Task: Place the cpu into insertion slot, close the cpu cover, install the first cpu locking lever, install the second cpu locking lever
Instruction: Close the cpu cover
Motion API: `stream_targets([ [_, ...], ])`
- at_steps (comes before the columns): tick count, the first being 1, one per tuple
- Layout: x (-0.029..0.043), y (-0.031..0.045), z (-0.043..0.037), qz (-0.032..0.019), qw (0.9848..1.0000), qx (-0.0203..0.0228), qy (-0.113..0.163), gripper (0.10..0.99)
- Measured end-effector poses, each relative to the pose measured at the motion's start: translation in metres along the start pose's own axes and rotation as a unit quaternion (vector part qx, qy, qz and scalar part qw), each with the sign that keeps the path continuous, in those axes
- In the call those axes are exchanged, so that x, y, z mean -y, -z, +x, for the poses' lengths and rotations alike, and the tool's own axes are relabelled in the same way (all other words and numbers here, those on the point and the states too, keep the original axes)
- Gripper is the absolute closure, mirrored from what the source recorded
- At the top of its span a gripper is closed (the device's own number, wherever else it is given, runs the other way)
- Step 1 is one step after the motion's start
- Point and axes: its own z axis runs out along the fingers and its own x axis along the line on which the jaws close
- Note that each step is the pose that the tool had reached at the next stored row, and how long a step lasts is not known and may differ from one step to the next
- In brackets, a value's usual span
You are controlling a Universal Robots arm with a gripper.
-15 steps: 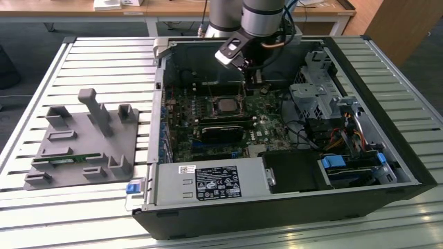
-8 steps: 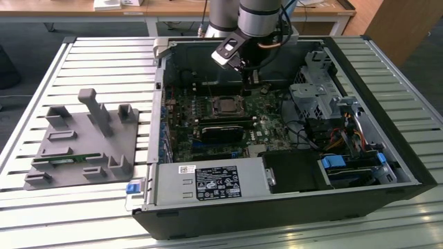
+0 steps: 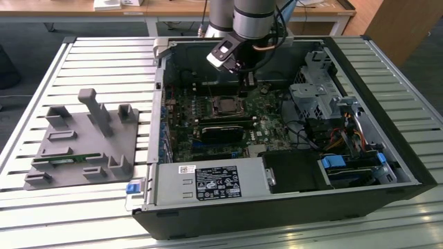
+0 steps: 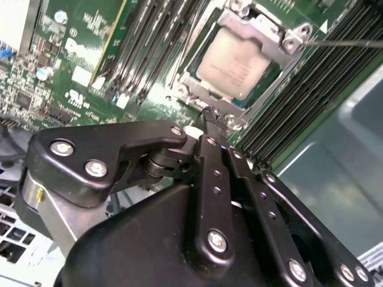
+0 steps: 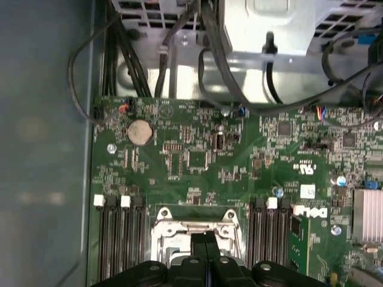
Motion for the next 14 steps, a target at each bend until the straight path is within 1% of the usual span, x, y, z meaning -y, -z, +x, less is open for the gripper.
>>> stream_targets([
  [2, 0.006, -0.0007, 0.0001, 0.0001, 1.0, 0.0001, 0.0, 0.98],
  [9, 0.0226, -0.0026, 0.0005, 0.0001, 1.0, 0.0, 0.0, 0.98],
  [11, 0.0259, -0.004, 0.0006, 0.0002, 1.0, 0.0001, 0.0, 0.98],
  [14, 0.0277, -0.0066, 0.0007, 0.0002, 1.0, 0.0, 0.0, 0.98],
])
